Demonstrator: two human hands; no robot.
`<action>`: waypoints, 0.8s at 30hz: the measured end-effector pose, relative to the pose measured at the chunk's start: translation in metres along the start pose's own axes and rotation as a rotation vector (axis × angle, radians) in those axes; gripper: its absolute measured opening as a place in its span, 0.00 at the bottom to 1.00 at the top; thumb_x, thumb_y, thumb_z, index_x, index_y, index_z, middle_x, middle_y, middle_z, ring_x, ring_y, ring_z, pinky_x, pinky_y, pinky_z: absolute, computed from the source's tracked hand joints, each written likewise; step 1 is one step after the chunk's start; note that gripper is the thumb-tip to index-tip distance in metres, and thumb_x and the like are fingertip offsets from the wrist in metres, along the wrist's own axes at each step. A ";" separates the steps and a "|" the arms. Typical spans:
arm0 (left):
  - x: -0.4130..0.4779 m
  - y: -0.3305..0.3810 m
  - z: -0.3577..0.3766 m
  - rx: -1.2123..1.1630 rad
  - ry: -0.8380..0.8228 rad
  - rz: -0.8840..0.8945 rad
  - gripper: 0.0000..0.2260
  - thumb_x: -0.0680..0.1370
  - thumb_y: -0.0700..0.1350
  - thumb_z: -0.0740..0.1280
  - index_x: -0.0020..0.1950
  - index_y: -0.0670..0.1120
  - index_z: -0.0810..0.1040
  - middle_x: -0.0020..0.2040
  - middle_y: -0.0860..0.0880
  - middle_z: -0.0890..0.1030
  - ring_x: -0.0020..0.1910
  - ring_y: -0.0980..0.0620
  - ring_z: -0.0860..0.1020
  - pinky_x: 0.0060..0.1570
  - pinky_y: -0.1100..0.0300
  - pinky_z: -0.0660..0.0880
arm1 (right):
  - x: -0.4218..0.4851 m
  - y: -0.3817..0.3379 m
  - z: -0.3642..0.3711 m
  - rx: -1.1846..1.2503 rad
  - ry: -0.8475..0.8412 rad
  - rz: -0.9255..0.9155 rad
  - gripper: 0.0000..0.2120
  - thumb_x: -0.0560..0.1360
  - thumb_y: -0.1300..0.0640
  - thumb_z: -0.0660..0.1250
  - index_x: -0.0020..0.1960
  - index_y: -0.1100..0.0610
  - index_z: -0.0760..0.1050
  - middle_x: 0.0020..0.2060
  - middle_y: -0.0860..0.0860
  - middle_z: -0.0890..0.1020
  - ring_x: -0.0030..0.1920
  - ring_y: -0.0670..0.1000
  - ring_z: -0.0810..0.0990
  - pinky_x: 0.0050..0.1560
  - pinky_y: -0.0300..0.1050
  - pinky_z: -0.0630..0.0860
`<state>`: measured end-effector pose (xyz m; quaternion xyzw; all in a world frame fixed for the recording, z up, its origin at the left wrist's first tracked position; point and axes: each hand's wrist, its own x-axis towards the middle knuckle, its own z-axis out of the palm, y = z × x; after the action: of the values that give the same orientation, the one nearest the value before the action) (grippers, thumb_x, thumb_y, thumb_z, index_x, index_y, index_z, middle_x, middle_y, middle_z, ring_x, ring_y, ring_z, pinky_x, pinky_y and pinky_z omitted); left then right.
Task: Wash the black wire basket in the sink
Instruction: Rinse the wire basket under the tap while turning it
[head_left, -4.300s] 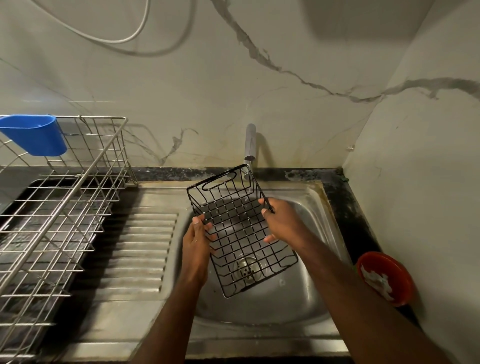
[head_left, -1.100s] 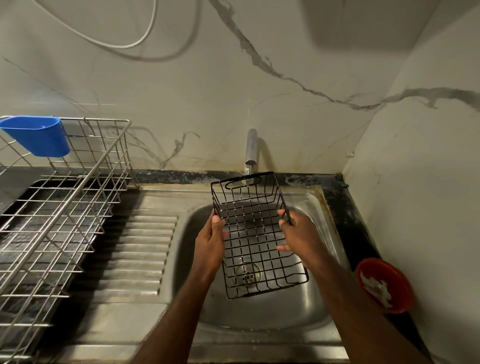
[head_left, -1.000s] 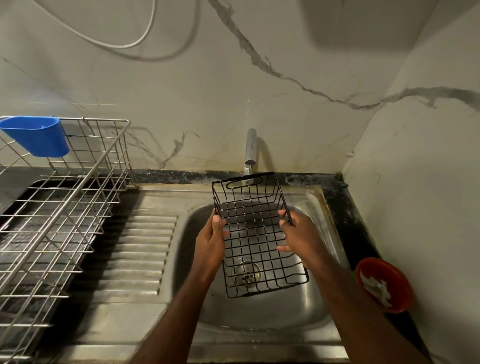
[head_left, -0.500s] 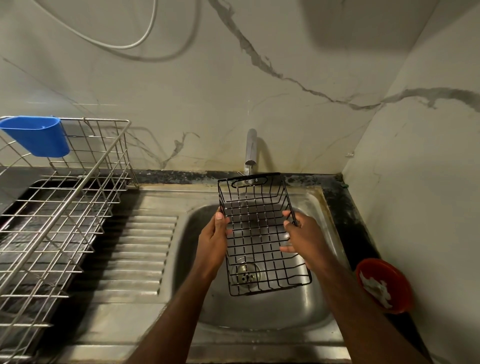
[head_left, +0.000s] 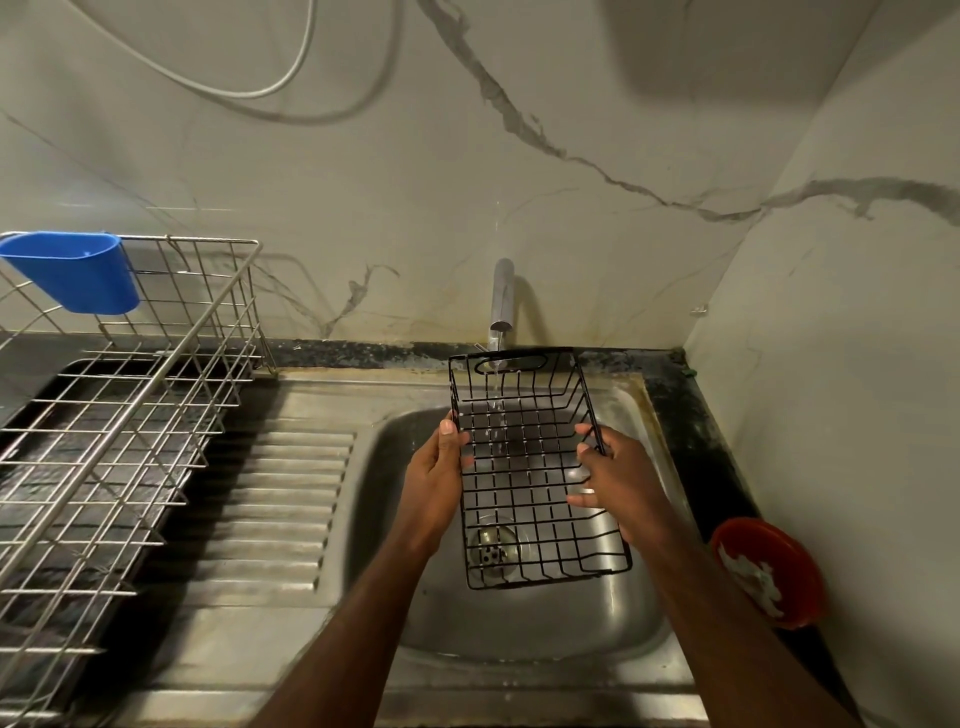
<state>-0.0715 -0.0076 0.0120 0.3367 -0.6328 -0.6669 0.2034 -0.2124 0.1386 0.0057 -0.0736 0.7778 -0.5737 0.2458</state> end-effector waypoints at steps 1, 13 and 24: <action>0.000 0.001 0.000 -0.002 -0.003 0.001 0.12 0.84 0.57 0.51 0.52 0.64 0.75 0.53 0.59 0.80 0.59 0.53 0.79 0.65 0.45 0.74 | 0.000 0.000 0.000 0.007 0.002 0.006 0.15 0.81 0.61 0.62 0.66 0.51 0.74 0.65 0.57 0.73 0.58 0.57 0.78 0.37 0.48 0.83; 0.004 0.002 -0.002 -0.003 -0.003 0.033 0.14 0.85 0.55 0.52 0.51 0.62 0.76 0.51 0.57 0.81 0.57 0.54 0.79 0.60 0.49 0.75 | 0.001 0.001 0.002 0.052 0.007 0.027 0.15 0.80 0.60 0.63 0.65 0.50 0.75 0.65 0.56 0.73 0.60 0.58 0.77 0.37 0.49 0.83; -0.002 0.003 0.004 0.011 -0.056 0.038 0.13 0.81 0.60 0.52 0.53 0.66 0.75 0.54 0.60 0.80 0.58 0.57 0.79 0.64 0.46 0.75 | -0.001 0.009 -0.010 0.079 0.034 0.048 0.14 0.80 0.61 0.63 0.64 0.51 0.76 0.60 0.60 0.76 0.46 0.53 0.76 0.37 0.50 0.83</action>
<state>-0.0734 -0.0034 0.0157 0.3071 -0.6482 -0.6685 0.1965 -0.2147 0.1508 -0.0004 -0.0354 0.7601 -0.5992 0.2490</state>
